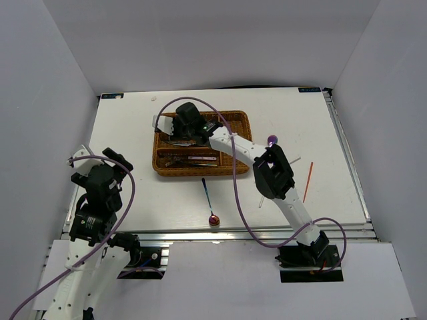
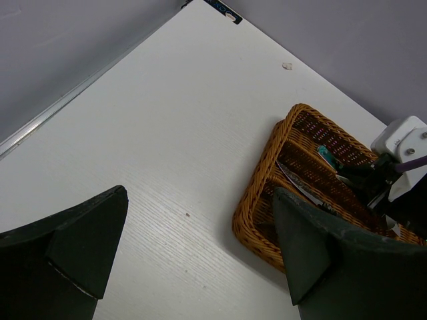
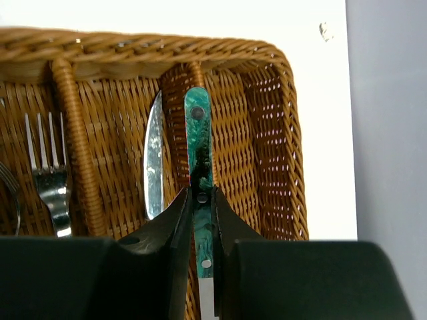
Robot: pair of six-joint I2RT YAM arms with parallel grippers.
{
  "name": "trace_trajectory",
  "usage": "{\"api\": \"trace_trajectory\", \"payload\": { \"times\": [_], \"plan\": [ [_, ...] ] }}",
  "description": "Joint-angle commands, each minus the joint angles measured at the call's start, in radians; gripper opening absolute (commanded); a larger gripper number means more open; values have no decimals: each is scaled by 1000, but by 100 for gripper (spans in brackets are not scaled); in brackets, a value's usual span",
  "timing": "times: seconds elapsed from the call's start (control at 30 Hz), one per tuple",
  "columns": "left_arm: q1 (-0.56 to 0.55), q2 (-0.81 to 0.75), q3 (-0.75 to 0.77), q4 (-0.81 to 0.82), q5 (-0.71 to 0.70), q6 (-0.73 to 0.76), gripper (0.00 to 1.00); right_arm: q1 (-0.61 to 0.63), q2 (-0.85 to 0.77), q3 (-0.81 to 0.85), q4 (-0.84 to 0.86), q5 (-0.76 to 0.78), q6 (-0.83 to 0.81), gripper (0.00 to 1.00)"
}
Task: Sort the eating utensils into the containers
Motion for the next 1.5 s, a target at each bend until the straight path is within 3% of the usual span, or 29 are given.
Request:
{"api": "trace_trajectory", "payload": {
  "times": [0.0,0.2,0.4,0.5,0.57,0.7,0.73,0.8,0.83,0.87,0.97,1.0,1.1,1.23,1.3,1.37,1.47],
  "plan": [
    [-4,-6,-13,8,6,10,98,6,-16,1,72,-47,55,0],
    [-3,-7,-13,8,5,10,98,12,-36,-7,75,-79,94,2],
    [-3,-10,-13,8,5,10,98,17,-21,6,79,-46,103,21],
    [-3,-6,-13,8,6,10,98,23,-40,7,63,-32,103,25],
    [-3,1,-13,8,6,10,98,25,-56,3,69,-12,112,39],
    [-3,-1,-11,5,-6,7,98,34,-111,-7,60,17,127,45],
    [-3,-3,-11,5,-8,7,98,38,-120,-7,57,45,133,57],
    [-3,-1,-11,4,-14,5,98,51,-155,-4,49,97,150,66],
    [-3,1,-10,2,-15,3,98,52,-168,1,43,138,169,80],
    [-3,4,-11,2,-17,3,98,54,-200,3,42,167,249,89],
    [-3,11,-8,-4,-26,0,98,54,-270,-28,51,388,522,89],
    [-3,10,-8,-5,-29,-1,98,54,-334,-92,37,423,739,89],
    [-3,11,-8,-4,-29,-3,98,54,-488,-312,6,303,959,89],
    [-4,16,-8,1,-18,0,98,55,-698,-638,58,178,1037,89],
    [-3,17,-10,1,-17,0,98,55,-855,-799,181,155,1039,89],
    [-4,19,-10,1,-15,0,98,65,-957,-960,185,242,1109,89],
    [-3,16,-10,2,-6,2,98,95,-976,-973,19,451,1239,89]
  ]
}}
